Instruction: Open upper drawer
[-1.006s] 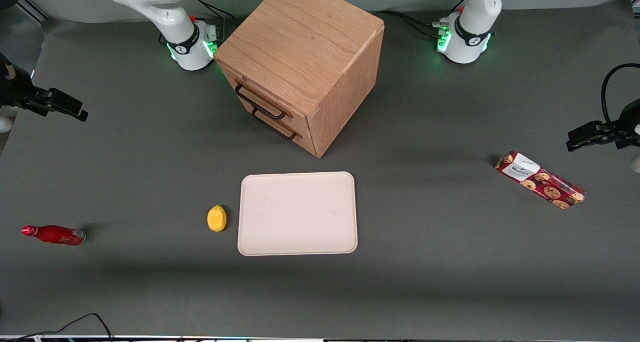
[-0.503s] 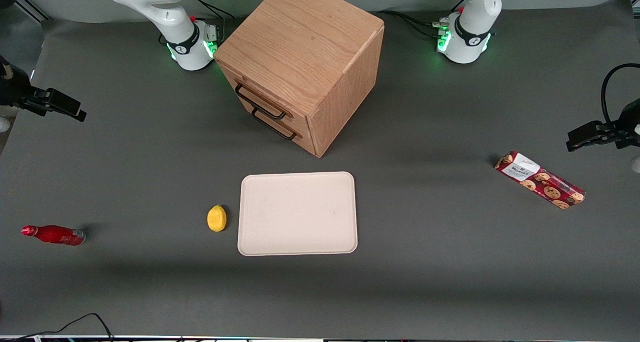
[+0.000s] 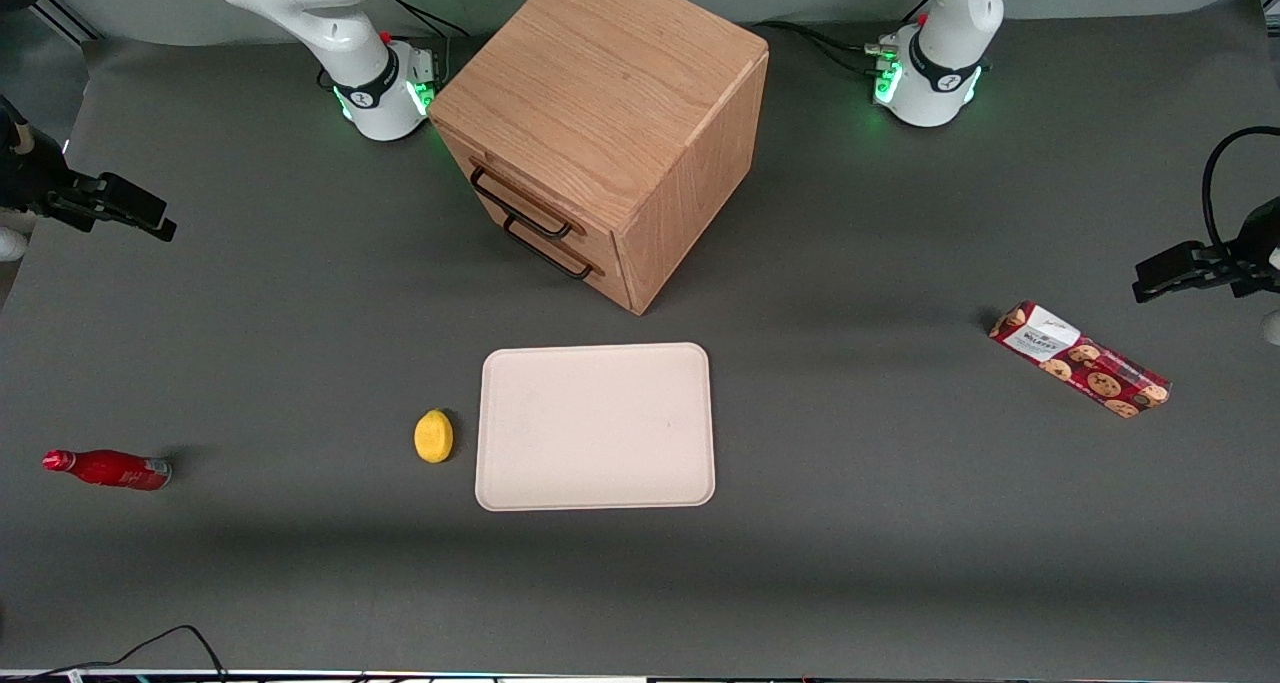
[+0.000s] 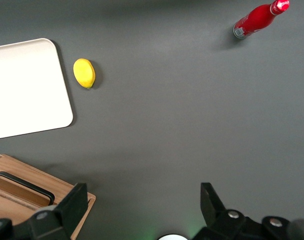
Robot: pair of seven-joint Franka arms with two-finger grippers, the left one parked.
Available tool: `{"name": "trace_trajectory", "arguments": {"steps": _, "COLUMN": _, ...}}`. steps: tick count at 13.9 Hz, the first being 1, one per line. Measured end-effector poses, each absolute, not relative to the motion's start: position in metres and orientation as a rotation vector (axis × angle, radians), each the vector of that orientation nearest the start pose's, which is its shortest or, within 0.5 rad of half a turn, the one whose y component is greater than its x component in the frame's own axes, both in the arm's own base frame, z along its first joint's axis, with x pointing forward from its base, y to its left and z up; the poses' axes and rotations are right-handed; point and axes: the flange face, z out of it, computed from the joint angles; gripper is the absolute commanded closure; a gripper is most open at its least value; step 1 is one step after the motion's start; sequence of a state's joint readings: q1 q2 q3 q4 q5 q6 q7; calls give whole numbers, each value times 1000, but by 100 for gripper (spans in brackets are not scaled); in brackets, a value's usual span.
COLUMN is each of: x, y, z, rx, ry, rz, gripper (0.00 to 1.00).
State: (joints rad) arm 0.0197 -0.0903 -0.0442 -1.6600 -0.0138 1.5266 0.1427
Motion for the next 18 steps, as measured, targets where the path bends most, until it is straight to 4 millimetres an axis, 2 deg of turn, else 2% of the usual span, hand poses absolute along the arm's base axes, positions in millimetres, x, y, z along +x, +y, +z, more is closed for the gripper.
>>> {"name": "trace_trajectory", "arguments": {"steps": 4, "x": 523, "y": -14, "z": 624, "rx": -3145, "ry": 228, "rz": 77, "gripper": 0}}
{"name": "trace_trajectory", "arguments": {"steps": 7, "x": 523, "y": 8, "z": 624, "rx": -3151, "ry": 113, "rz": 79, "gripper": 0}}
{"name": "trace_trajectory", "arguments": {"steps": 13, "x": 515, "y": 107, "z": 619, "rx": -3154, "ry": -185, "rz": 91, "gripper": 0}}
{"name": "trace_trajectory", "arguments": {"steps": 18, "x": 486, "y": 202, "z": 617, "rx": -3128, "ry": -487, "rz": 92, "gripper": 0}}
